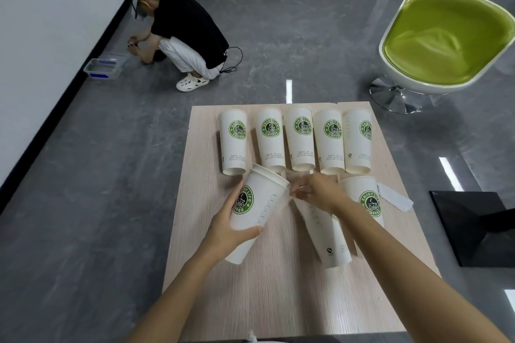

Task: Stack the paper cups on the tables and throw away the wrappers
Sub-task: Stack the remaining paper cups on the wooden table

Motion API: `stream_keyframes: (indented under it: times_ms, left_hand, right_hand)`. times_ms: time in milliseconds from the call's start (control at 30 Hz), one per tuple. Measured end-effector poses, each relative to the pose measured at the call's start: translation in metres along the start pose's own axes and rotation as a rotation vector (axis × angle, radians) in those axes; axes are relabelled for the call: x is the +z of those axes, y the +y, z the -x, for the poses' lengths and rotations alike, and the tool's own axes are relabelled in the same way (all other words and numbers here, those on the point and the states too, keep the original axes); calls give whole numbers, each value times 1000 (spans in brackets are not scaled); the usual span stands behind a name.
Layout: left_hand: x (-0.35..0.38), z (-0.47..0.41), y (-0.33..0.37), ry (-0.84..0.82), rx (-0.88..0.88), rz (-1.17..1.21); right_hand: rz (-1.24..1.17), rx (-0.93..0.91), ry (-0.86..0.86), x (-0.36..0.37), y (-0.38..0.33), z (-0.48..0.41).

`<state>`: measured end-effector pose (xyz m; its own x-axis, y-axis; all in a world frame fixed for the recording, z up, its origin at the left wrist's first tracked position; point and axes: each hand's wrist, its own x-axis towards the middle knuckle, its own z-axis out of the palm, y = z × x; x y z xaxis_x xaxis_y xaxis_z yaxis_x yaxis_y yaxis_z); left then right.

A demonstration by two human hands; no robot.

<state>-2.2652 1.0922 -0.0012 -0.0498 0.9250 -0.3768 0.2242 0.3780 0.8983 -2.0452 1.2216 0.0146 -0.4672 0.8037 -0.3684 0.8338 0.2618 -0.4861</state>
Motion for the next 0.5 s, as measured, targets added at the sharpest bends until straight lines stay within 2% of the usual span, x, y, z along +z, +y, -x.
stream_keyframes:
  times_ms: [233,500]
  left_hand:
    - [-3,-1,-1,2,2,1]
    - [-8,-1,-2,-3,2,-2]
  right_hand:
    - [14,-4,48,3,-3,-2]
    - [-184,-88,305,-18,-1,6]
